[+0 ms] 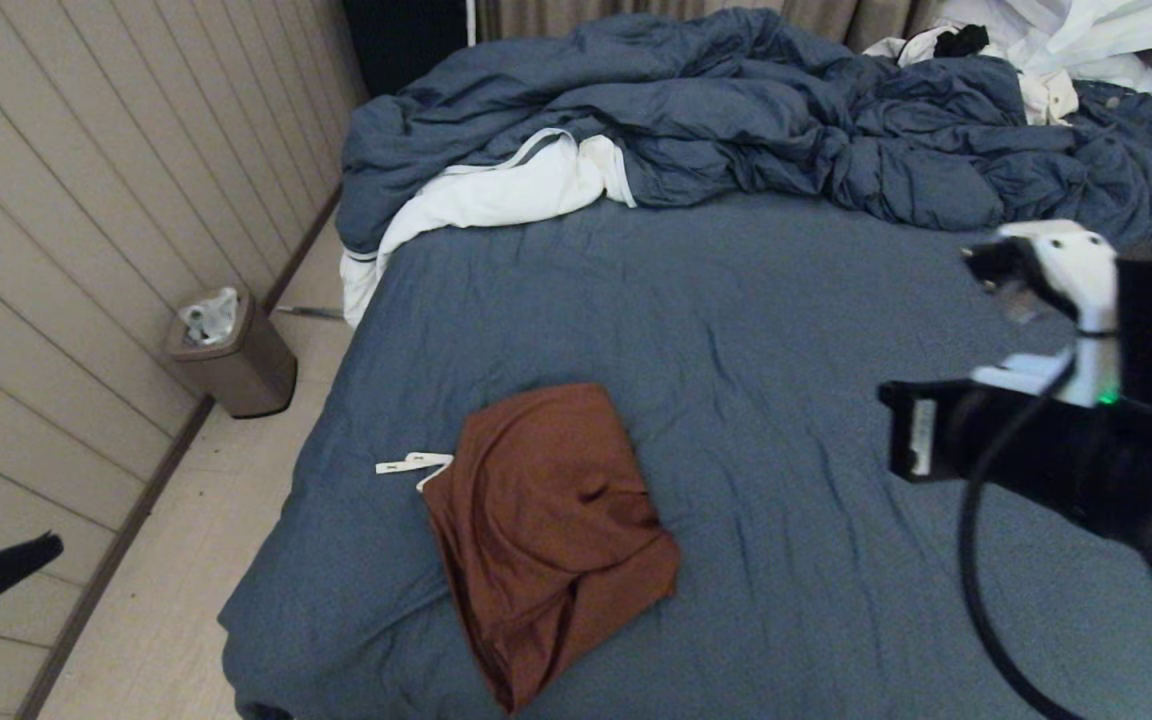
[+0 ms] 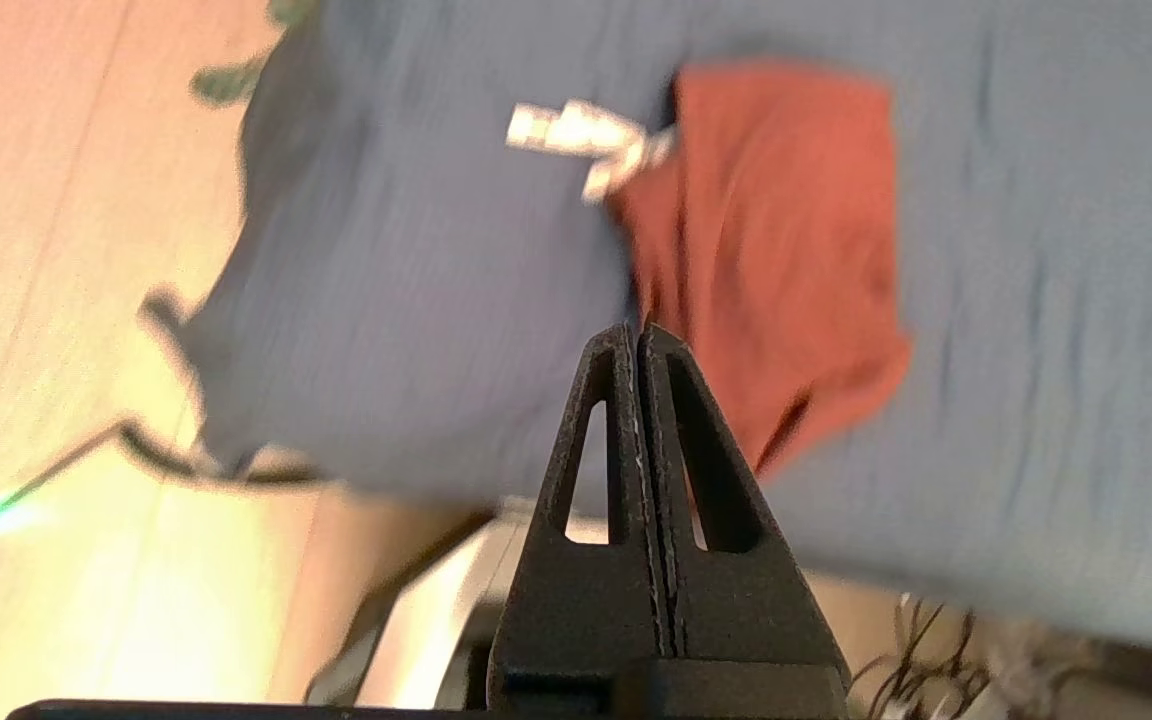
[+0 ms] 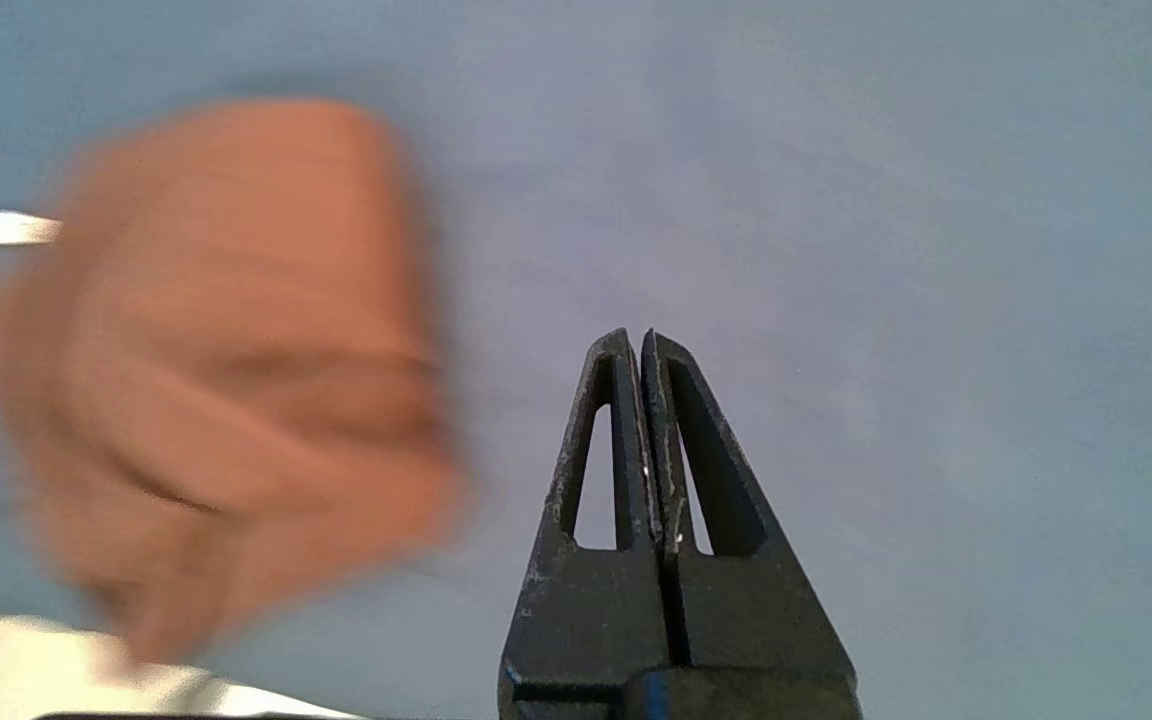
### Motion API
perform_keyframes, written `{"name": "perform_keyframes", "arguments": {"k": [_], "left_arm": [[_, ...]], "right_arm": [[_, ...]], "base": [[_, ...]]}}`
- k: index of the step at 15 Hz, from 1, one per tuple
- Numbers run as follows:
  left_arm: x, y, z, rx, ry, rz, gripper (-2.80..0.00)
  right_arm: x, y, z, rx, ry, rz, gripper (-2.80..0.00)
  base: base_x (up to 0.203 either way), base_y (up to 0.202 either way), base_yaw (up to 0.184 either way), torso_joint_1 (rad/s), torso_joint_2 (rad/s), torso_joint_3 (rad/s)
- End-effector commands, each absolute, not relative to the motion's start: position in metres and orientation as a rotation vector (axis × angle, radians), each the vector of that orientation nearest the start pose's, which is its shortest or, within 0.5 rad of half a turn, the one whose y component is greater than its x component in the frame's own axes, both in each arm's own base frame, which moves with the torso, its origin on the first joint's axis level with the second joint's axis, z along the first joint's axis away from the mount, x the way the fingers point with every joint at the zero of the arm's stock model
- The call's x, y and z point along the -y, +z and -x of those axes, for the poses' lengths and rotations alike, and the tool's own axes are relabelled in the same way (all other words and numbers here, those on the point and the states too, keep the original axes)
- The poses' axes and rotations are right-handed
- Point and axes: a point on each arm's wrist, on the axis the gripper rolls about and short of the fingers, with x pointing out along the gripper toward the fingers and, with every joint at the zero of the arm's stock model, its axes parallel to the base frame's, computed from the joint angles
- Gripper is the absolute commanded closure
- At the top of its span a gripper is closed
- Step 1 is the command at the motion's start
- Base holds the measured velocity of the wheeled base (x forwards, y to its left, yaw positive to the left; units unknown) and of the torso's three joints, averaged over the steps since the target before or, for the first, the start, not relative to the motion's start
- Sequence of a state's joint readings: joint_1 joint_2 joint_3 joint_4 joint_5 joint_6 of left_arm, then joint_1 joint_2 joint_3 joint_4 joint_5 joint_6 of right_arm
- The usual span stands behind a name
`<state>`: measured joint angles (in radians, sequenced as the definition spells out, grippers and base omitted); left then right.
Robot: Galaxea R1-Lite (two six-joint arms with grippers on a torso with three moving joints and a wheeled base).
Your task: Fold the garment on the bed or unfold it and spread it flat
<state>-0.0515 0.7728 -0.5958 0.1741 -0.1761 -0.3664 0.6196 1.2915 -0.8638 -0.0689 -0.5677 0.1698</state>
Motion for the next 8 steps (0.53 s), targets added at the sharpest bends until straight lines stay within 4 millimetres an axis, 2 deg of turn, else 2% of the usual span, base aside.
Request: {"name": "perform_keyframes", "arguments": {"k": [1,2,4,6,8], "left_arm": [[0.004,0.2,-0.017,-0.281,-0.128,0.374,0.0],[0.002,0.188,-0.006,-0.275,-0.077,0.367,0.0],[0.0,0.171,0.013,-0.265,-0.005,0.357,0.0],[-0.002,0.155,0.031,-0.227,0.014,0.333,0.0],[-0.001,0.137,0.038,-0.211,0.036,0.256,0.0]], "right_arm": [[-0.049,0.241,-0.11,-0.197,-0.185,-0.009,0.0],[-0.03,0.232,-0.099,-0.187,-0.307,-0.013,0.0],[-0.006,0.216,-0.069,-0.142,-0.448,-0.039,0.0],[0.007,0.196,-0.041,-0.102,-0.541,-0.061,0.0],[0.012,0.176,-0.022,-0.078,-0.617,-0.07,0.0]], "base": [[0.0,0.0,0.0,0.0,0.0,0.0],[0.0,0.0,0.0,0.0,0.0,0.0],[0.0,0.0,0.0,0.0,0.0,0.0],[0.0,0.0,0.0,0.0,0.0,0.0],[0.0,0.0,0.0,0.0,0.0,0.0]]}}
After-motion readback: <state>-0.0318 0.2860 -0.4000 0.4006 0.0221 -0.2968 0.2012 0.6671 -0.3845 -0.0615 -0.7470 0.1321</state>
